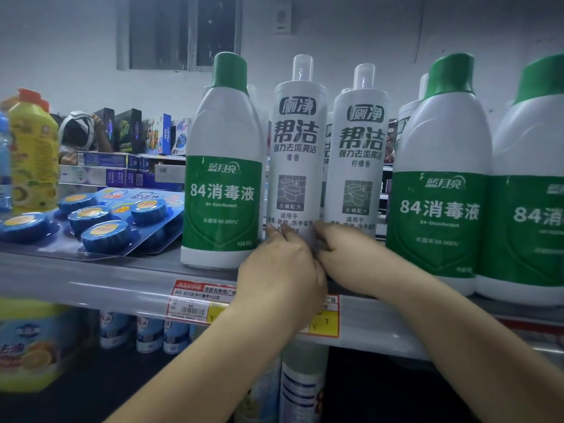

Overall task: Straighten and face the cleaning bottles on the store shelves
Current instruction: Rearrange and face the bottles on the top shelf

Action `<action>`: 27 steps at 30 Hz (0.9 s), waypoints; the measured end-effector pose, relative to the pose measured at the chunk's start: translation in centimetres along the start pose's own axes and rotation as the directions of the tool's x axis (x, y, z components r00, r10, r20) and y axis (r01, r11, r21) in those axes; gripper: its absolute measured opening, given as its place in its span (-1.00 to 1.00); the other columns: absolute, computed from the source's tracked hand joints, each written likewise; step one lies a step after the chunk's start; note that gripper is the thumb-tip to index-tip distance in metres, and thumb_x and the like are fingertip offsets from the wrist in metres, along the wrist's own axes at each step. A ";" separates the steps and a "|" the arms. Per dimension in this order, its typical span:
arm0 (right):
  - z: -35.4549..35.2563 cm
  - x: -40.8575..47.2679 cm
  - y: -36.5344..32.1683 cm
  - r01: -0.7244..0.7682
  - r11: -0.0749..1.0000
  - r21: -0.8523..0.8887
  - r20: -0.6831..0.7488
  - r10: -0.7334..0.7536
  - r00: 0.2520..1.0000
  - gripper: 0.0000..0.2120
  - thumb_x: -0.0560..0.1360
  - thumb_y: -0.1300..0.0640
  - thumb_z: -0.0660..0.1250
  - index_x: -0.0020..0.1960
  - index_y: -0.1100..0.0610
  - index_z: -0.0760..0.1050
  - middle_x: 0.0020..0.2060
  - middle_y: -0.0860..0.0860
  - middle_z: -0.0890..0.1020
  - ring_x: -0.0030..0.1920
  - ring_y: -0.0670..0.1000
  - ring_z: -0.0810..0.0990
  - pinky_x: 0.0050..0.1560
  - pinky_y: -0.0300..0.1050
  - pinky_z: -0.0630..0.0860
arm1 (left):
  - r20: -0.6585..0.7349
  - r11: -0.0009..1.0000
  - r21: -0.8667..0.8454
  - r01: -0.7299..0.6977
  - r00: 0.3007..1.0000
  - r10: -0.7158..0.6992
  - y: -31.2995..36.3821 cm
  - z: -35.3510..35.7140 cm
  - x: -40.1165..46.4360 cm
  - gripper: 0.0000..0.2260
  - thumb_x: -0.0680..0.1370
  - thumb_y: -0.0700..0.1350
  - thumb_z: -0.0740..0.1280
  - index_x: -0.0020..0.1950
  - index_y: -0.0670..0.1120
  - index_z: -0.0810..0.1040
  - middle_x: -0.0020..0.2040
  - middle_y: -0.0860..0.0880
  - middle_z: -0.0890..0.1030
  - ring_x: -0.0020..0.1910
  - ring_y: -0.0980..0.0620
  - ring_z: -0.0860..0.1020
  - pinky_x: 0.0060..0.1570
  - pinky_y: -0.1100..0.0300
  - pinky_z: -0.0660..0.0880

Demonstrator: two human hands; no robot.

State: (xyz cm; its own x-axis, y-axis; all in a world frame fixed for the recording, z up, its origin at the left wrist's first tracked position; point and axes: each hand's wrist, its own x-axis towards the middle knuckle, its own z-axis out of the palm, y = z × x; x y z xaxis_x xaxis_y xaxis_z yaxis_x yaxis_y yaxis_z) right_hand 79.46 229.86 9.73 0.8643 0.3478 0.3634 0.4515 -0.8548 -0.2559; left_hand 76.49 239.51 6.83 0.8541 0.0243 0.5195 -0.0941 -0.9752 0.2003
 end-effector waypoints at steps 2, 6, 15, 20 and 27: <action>-0.1 0.3 -0.4 0.002 0.999 -0.032 0.040 -0.001 0.999 -0.94 0.55 0.23 0.14 -0.01 0.14 0.24 -0.28 0.00 0.39 -0.26 -0.03 0.41 -0.38 -0.28 0.30 | 0.018 1.000 -0.014 0.007 1.000 -0.007 -0.1 -0.1 0.3 -0.54 0.55 -0.11 0.06 0.41 -0.27 0.15 0.41 -0.28 0.27 0.26 -0.19 0.42 0.10 0.07 0.40; -0.3 0.5 -1.1 0.013 0.995 -0.096 0.090 -0.004 0.996 -0.95 0.56 0.24 0.11 0.02 0.18 0.28 -0.24 0.08 0.39 -0.13 0.06 0.38 -0.24 -0.17 0.34 | 0.065 1.000 -0.024 0.017 0.998 -0.015 -0.6 0.0 1.1 -0.44 0.55 -0.11 0.07 0.48 -0.27 -0.03 0.50 -0.26 0.09 0.35 -0.19 0.34 0.22 0.04 0.37; -2.4 0.6 -3.5 -0.060 0.982 -0.179 0.300 0.112 0.947 -0.61 0.64 0.21 -0.02 0.44 0.27 0.12 0.14 0.23 0.46 0.08 0.02 0.38 -0.26 -0.23 0.36 | 0.253 0.995 -0.089 0.040 0.967 -0.016 -1.0 -0.7 2.7 -0.32 0.51 -0.12 0.15 0.48 -0.29 -0.16 0.50 -0.30 0.01 0.30 -0.21 0.39 0.15 0.06 0.42; -2.1 0.2 -3.0 -0.070 0.977 -0.202 0.278 0.125 0.952 -0.63 0.62 0.21 0.02 0.40 0.29 0.22 0.37 0.18 0.37 0.34 0.10 0.37 0.11 -0.16 0.30 | 0.280 0.993 -0.115 0.036 0.960 -0.003 -1.4 -0.9 2.9 -0.25 0.49 -0.07 0.20 0.48 -0.28 -0.20 0.52 -0.27 -0.04 0.29 -0.19 0.40 0.15 0.05 0.43; -1.6 -0.3 -2.8 -0.031 0.981 -0.191 0.248 0.079 0.965 -0.54 0.59 0.26 0.10 0.47 0.23 0.11 0.31 0.18 0.42 0.26 0.13 0.44 0.11 -0.15 0.37 | 0.318 0.990 -0.127 0.056 0.948 -0.013 -1.6 -1.0 2.7 -0.24 0.49 -0.05 0.19 0.48 -0.26 -0.22 0.51 -0.27 0.02 0.30 -0.20 0.40 0.20 0.03 0.41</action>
State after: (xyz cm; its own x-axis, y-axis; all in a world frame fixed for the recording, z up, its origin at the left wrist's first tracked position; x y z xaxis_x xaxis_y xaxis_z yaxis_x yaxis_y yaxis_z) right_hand 77.60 231.53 11.77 0.9250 0.3643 0.1081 0.3741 -0.9229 -0.0910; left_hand 78.46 241.32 8.76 0.9735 -0.0347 0.2258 -0.1105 -0.9366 0.3325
